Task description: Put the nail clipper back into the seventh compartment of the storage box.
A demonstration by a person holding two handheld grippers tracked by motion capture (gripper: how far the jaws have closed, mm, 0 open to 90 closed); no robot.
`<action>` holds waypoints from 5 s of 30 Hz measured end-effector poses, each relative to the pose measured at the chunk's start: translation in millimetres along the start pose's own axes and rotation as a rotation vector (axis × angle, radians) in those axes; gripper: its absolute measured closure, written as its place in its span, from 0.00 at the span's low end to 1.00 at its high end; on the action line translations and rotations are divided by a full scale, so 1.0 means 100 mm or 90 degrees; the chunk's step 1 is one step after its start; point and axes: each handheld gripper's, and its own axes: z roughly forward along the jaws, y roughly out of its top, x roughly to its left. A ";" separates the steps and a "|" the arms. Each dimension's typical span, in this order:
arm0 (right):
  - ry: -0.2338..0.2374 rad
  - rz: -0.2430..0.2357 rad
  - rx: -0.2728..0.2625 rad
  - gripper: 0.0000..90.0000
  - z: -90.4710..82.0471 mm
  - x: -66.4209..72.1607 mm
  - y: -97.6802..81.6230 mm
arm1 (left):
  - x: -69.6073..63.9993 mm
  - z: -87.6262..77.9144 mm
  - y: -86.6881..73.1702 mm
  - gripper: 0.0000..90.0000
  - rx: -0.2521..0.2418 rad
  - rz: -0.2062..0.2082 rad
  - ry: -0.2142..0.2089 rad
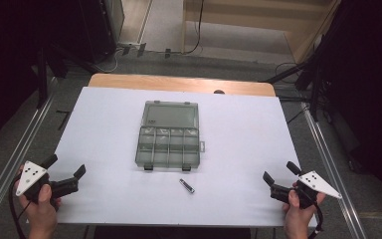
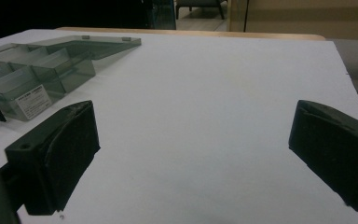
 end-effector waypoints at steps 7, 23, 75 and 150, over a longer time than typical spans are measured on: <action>0.012 -0.014 0.015 0.03 0.02 0.02 0.02 | 0.00 0.00 -0.01 0.00 -0.004 -0.007 -0.002; 0.057 -0.041 0.058 0.06 0.08 0.25 0.25 | -0.03 0.02 -0.02 0.00 -0.001 0.007 0.003; 0.177 -0.204 0.348 0.10 0.62 1.11 0.76 | -0.03 0.02 -0.02 0.00 0.000 0.008 0.001; 0.224 -0.202 0.552 0.74 1.18 2.12 0.48 | -0.04 0.03 -0.02 0.00 0.001 0.014 -0.001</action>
